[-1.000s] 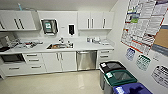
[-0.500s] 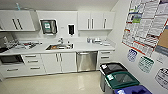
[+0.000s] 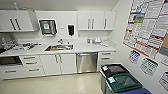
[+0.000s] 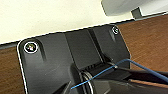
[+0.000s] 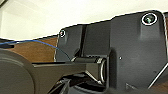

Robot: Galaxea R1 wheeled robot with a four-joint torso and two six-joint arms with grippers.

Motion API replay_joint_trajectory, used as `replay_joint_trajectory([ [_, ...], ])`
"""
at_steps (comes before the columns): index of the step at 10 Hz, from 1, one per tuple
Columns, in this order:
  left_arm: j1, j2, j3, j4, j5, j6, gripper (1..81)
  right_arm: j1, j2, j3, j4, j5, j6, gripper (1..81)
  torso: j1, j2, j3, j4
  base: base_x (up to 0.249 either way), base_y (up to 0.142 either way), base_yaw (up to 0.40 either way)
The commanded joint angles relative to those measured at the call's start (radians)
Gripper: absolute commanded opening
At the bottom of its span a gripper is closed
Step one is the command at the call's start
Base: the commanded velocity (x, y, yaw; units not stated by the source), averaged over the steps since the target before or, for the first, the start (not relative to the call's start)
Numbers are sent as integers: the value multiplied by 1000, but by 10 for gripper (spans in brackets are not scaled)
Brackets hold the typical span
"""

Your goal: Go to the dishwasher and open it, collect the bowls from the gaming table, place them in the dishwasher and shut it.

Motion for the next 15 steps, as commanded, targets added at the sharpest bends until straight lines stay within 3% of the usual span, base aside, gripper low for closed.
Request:
replay_joint_trajectory([
  [1, -47, -17, 21, 10, 49, 0, 811, 35, -17, 13, -5, -45, -2, 811, 0, 0, 0, 0, 125, 0, 0],
  [15, -47, -22, 33, 11, 47, 0, 811, 36, -17, 12, -2, -45, -1, 811, 0, 0, 0, 0, 145, 0, 0],
])
